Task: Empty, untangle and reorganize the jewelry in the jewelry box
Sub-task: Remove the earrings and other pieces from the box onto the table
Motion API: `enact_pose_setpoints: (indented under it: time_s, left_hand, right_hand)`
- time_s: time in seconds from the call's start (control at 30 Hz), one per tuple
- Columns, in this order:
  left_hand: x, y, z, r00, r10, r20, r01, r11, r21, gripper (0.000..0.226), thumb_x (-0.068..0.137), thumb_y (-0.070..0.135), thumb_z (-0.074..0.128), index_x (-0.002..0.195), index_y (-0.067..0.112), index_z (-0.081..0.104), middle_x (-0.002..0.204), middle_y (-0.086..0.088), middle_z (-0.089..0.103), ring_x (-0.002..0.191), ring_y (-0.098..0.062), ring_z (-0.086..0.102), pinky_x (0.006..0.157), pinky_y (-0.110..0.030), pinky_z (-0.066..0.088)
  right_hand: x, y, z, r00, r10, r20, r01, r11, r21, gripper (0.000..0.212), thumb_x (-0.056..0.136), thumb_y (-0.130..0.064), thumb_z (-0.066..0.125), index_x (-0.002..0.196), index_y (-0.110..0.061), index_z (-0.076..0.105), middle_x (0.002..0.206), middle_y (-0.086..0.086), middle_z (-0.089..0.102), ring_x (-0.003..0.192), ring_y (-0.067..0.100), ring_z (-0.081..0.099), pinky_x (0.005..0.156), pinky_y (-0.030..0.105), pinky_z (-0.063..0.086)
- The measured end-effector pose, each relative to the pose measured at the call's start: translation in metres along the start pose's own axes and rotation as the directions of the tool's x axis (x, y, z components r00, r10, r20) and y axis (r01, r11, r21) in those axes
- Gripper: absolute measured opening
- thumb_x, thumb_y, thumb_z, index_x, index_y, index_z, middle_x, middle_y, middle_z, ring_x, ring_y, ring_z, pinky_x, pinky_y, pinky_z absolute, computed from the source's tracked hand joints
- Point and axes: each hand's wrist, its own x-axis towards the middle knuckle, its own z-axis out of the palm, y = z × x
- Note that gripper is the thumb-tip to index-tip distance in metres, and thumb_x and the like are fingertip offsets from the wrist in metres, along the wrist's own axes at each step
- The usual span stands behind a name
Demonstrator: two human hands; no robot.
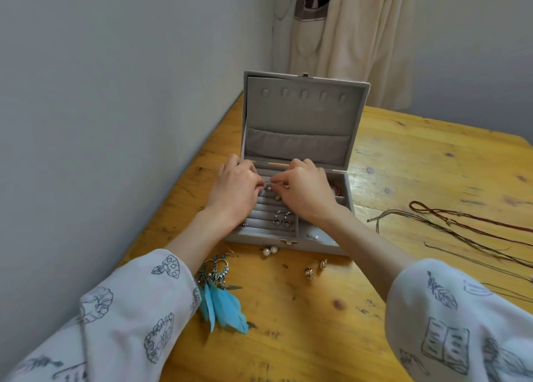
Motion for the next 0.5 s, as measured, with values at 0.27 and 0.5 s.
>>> enact_pose_setpoints:
  time_s: [0.27,0.5]
  left_hand:
    - [0.0,-0.004,-0.004,1.0,0.015,0.001,-0.015,0.998,-0.068,0.021,0.087,0.022,0.059,0.104,0.015,0.068,0.105,-0.004,0.06,0.106,-0.019,0.04,0.087,-0.03,0.033]
    - [-0.001,0.002,-0.023,0.993,-0.089,0.072,0.106,0.955,-0.277,0.009,0.082,0.017,0.066,0.09,0.015,0.07,0.095,-0.004,0.066,0.1,-0.017,0.049,0.084,-0.031,0.042]
  right_hand:
    - [-0.001,-0.004,0.007,0.989,-0.14,-0.036,0.132,0.978,-0.161,0.025,0.093,-0.027,0.046,0.104,-0.023,0.068,0.104,0.002,0.056,0.103,0.023,0.043,0.083,0.034,0.027]
    - [0.002,-0.009,-0.012,0.989,0.127,0.074,-0.142,0.959,0.245,0.009,0.082,-0.027,0.065,0.085,-0.022,0.071,0.087,-0.003,0.052,0.097,0.021,0.05,0.086,0.04,0.04]
